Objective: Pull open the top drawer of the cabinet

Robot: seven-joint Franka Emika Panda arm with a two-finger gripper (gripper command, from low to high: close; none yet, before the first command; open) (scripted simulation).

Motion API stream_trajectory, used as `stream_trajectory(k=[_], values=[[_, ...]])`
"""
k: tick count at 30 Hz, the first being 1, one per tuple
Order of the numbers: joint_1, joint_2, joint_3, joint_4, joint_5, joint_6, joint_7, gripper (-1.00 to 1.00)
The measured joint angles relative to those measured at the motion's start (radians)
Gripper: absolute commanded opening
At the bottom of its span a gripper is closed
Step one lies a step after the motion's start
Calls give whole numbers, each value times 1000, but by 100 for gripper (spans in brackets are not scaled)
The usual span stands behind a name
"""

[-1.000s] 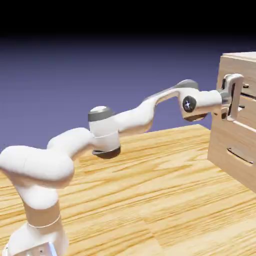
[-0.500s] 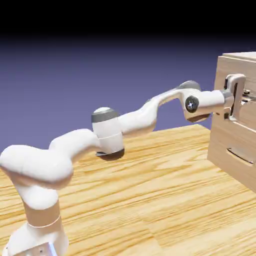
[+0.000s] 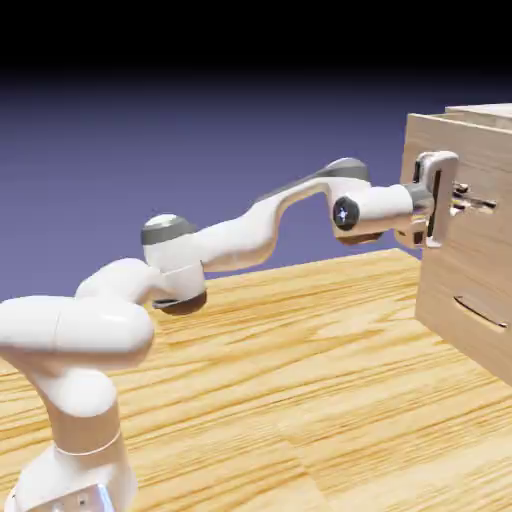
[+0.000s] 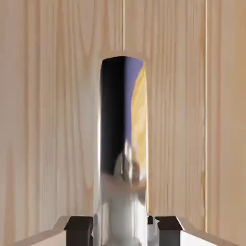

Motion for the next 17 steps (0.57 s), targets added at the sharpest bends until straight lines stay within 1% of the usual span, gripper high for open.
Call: stream_trajectory(k=[13, 14, 16, 17], values=[[327, -45, 15, -471, -18, -147, -42, -100], [348, -47, 15, -499, -22, -155, -44, 100], [348, -47, 15, -500, -24, -155, -42, 100], [378, -47, 15, -536, -29, -162, -47, 100]])
